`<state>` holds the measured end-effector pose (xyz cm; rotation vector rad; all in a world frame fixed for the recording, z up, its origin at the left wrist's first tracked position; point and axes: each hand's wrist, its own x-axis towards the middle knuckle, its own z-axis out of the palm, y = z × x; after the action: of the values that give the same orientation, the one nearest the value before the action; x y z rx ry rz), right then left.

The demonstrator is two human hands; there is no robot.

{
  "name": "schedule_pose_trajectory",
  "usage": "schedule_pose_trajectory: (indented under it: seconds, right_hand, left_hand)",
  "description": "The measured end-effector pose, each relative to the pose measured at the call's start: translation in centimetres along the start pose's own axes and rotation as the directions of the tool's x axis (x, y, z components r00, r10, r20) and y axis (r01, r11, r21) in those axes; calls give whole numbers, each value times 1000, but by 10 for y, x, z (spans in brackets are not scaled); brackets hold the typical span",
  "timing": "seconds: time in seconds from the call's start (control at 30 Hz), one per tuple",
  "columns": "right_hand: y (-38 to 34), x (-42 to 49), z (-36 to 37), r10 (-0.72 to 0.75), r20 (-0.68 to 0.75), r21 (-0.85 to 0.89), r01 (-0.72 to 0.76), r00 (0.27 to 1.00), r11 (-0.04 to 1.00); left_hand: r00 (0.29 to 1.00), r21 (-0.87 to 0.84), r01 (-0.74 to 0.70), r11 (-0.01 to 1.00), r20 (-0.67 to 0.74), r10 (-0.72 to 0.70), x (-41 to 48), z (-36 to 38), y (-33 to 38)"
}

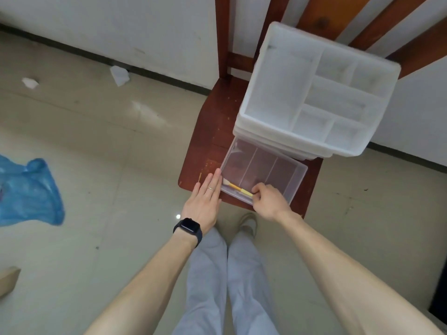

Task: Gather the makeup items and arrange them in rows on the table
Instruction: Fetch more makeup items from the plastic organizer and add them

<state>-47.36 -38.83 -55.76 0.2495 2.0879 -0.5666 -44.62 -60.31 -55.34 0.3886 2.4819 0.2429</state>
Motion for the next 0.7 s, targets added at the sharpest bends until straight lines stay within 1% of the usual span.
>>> schedule_pose_trajectory:
  seconds: [0.17,0.27,0.37,0.43,0.53,0.57,0.63,0.7]
  right_hand:
    - [-2,6,-4,-7,67,-56,10,998,998]
    - [-1,5,-6,-18,64,-48,21,998,999]
    - [1,-3,-7,-24,1,-39,24,1000,999]
    - [3,-12,-6,-19,-53,10,19,998,1000]
    - [6,-26,-5,-29,-130,111,43,991,993]
    - [6,-32,-4,-36,-157,142,59,987,988]
    - [7,-41,-2,-51,-211,201,95,976,975]
    - [7,-50,1,-74,-249,246,137,966,960]
  left_hand:
    - [999,-9,36,999,-7,-36,1,3,6]
    - [999,-1,43,999,19,-43,0,-1,9]
    - [998,-9,47,999,53,-46,-1,-7,9]
    - [995,-39,61,997,80,-58,0,-12,10]
    - [991,-155,101,983,101,-86,1,-23,14]
    - [992,-212,112,971,77,-97,1,-26,17]
    - [990,-316,120,941,-26,-135,2,-34,23]
    - [977,-342,77,937,-160,-138,1,-41,30]
